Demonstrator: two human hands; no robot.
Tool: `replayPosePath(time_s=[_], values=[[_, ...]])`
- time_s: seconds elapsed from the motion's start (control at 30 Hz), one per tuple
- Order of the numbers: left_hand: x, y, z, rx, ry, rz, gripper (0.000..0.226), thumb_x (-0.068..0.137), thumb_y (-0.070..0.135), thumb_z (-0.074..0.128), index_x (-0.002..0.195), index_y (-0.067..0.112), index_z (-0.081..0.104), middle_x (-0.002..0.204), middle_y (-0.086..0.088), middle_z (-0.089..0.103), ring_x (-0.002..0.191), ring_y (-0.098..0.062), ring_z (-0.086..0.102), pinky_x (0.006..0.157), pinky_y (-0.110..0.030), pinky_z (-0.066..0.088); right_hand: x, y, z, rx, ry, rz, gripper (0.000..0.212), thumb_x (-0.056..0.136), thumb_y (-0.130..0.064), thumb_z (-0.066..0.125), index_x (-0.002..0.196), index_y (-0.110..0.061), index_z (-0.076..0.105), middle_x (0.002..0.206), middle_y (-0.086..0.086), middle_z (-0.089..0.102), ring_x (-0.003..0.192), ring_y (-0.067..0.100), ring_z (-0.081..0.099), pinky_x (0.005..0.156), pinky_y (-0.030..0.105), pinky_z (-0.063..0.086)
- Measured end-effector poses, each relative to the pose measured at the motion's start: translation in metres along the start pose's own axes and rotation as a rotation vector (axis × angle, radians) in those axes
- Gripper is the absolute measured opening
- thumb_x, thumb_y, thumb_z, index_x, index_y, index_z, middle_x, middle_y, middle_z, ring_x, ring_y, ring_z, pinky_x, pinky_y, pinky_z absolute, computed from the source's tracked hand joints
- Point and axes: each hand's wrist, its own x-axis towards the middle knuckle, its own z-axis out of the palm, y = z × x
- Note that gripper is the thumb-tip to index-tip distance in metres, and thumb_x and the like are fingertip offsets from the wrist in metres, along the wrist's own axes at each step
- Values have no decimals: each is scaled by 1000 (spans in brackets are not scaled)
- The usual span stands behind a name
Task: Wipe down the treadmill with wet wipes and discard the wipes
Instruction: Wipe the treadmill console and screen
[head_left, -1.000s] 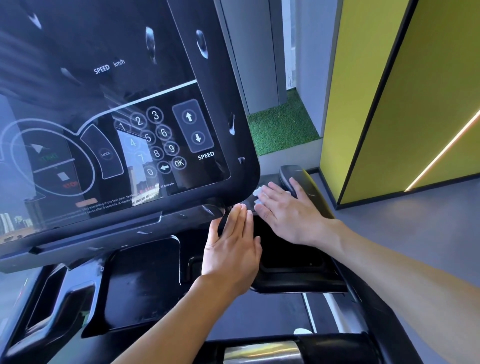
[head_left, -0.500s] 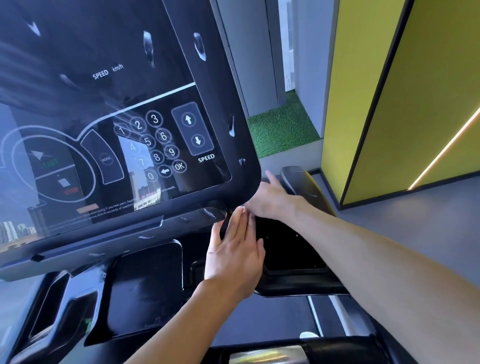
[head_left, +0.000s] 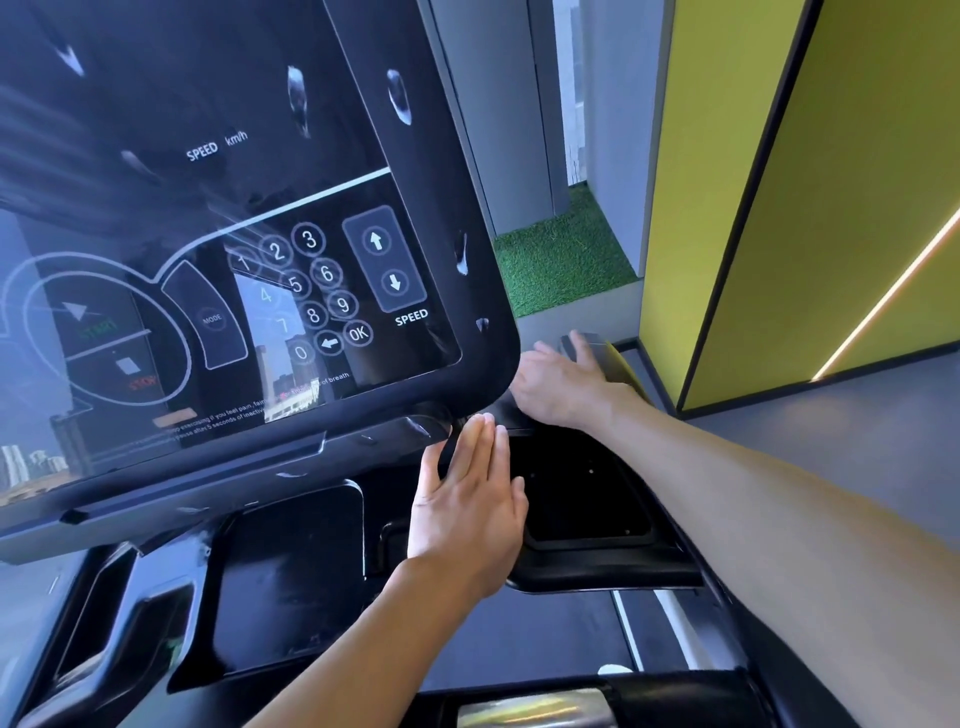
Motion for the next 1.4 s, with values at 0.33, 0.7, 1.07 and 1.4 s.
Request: replayPosePath(time_s=[0.33, 0.7, 1.07, 1.4], values=[[-24, -17, -16, -71, -8, 192, 65, 99, 42, 18, 148, 6, 42, 156, -7, 37, 150, -19, 16, 124, -41, 10, -24, -23, 28, 70, 89, -331, 48, 102, -26, 16, 127, -16, 56, 142, -3, 53, 141, 11, 32, 122, 46, 10], [-29, -25, -26, -189, 58, 27, 49, 90, 44, 34, 125, 19, 59, 123, 2, 50, 112, -23, 50, 95, -37, 48, -37, 44, 17, -164, 64, -71, 57, 105, -46, 6, 155, -30, 28, 163, -16, 22, 154, 17, -2, 119, 57, -13], [-24, -30, -25, -371, 12, -24, 45, 94, 35, 57, 137, 24, 51, 131, 10, 45, 121, -14, 41, 105, -31, 35, 5, -24, 11, 113, -16, -63, 44, 105, -18, 24, 142, -18, 47, 153, 3, 39, 146, 21, 23, 121, 54, 2], [-24, -28, -24, -373, 10, -51, 45, 93, 35, 56, 136, 24, 49, 130, 12, 43, 122, -14, 41, 103, -29, 33, -41, 16, 26, -119, 91, -240, 51, 108, -39, 15, 154, -23, 29, 164, -9, 22, 153, 14, 9, 121, 53, -5]])
